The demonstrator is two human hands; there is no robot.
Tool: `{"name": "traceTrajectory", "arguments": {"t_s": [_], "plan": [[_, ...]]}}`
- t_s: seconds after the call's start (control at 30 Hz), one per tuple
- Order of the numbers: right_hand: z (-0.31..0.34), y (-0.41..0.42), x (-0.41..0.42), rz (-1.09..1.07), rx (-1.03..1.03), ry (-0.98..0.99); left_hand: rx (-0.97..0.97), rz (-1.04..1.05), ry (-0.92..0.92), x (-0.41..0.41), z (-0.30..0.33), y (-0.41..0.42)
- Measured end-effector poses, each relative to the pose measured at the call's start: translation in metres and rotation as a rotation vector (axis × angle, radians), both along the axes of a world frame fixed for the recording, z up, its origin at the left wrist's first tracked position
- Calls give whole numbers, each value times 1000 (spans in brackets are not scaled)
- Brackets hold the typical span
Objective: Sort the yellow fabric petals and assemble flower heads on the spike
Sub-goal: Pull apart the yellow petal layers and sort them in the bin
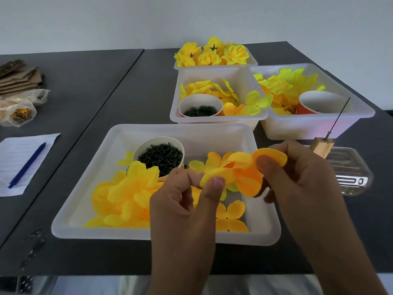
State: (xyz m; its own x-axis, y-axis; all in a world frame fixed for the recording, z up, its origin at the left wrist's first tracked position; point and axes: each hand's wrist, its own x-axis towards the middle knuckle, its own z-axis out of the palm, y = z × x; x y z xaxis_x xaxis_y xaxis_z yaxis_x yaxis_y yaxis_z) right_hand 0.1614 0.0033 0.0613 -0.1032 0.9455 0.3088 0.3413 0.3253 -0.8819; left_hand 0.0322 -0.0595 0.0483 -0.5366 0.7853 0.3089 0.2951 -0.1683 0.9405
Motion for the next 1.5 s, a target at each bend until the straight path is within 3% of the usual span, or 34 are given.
{"name": "traceTrajectory", "arguments": {"t_s": [0.3,0.53,0.77,0.87,1.03,1.23,1.33,1.5], "plan": [[6,7,8,-124,137,-123,-39,-94,-99,-5,-3,1],[1,-2,-14,-110,176,-17,-127,-301,-247,-2,1,5],[1,-9,-20,230,-266,99,-108,-264,-509,-7,-3,5],[-1,-10,-19,184,-266,109,-96,-182,-450,-4,0,4],[-7,-19,-25,4,-48,63,-49,-150,-28,5,1,-3],[-13,-25,-32,-84,72,-91,-86,-29,250,6,-1,-6],[-14,-25,-32,-99,111,-171,-117,-29,239,2,-1,-7],[-8,-12,-20,-104,150,-239,-136,-165,47,-11,4,-11]]}}
